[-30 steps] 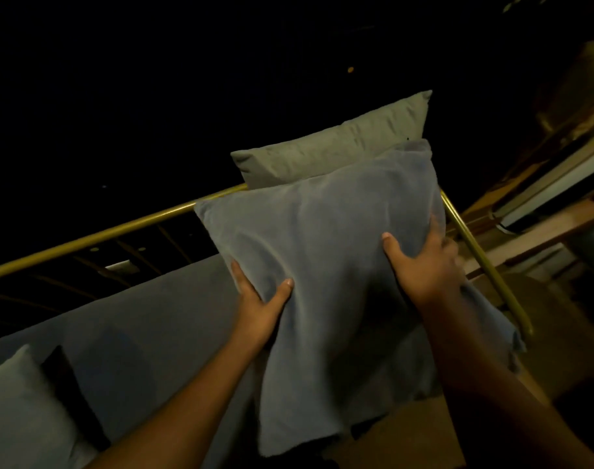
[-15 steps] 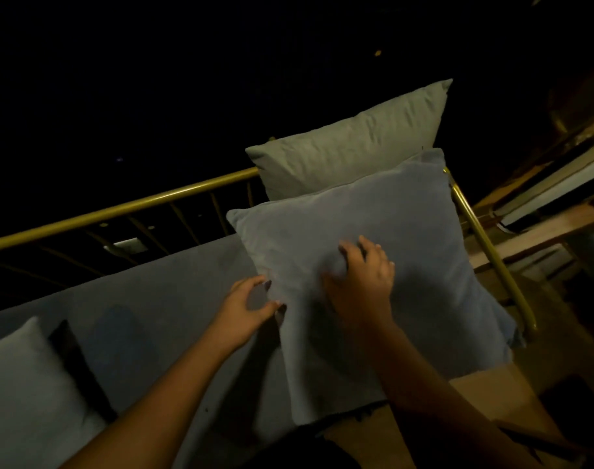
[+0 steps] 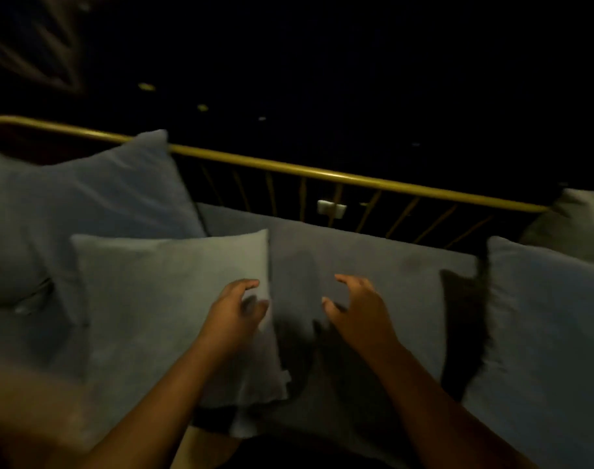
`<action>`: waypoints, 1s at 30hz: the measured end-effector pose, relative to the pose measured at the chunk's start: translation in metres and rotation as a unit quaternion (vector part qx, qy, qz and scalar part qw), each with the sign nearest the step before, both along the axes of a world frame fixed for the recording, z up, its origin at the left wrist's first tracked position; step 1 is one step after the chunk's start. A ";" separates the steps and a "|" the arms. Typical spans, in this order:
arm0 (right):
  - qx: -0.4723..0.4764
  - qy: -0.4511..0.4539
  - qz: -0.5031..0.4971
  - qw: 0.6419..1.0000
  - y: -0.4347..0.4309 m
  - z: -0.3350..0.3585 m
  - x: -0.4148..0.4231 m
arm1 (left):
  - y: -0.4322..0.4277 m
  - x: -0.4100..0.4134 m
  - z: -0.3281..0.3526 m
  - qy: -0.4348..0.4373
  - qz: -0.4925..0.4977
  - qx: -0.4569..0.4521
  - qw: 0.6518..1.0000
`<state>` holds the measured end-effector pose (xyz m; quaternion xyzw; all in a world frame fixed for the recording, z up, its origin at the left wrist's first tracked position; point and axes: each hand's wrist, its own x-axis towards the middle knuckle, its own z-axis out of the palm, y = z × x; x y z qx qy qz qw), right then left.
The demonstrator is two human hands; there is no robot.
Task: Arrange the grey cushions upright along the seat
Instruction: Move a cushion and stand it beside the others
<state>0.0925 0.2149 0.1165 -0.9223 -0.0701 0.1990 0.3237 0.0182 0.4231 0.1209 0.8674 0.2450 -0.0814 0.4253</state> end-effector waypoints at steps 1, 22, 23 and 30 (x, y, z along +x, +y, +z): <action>-0.001 0.021 0.022 1.000 0.027 -0.007 0.001 | 0.024 -0.008 -0.003 0.011 0.026 0.010 1.000; 0.070 0.309 -0.148 0.937 0.221 -0.157 0.034 | 0.275 -0.070 -0.123 0.071 0.279 -0.171 0.942; 0.078 0.315 -0.142 0.935 0.218 -0.157 0.034 | 0.274 -0.069 -0.122 0.062 0.282 -0.179 0.941; 0.104 0.245 -0.075 0.961 0.208 -0.127 0.012 | 0.253 -0.073 -0.099 0.017 0.295 -0.189 0.936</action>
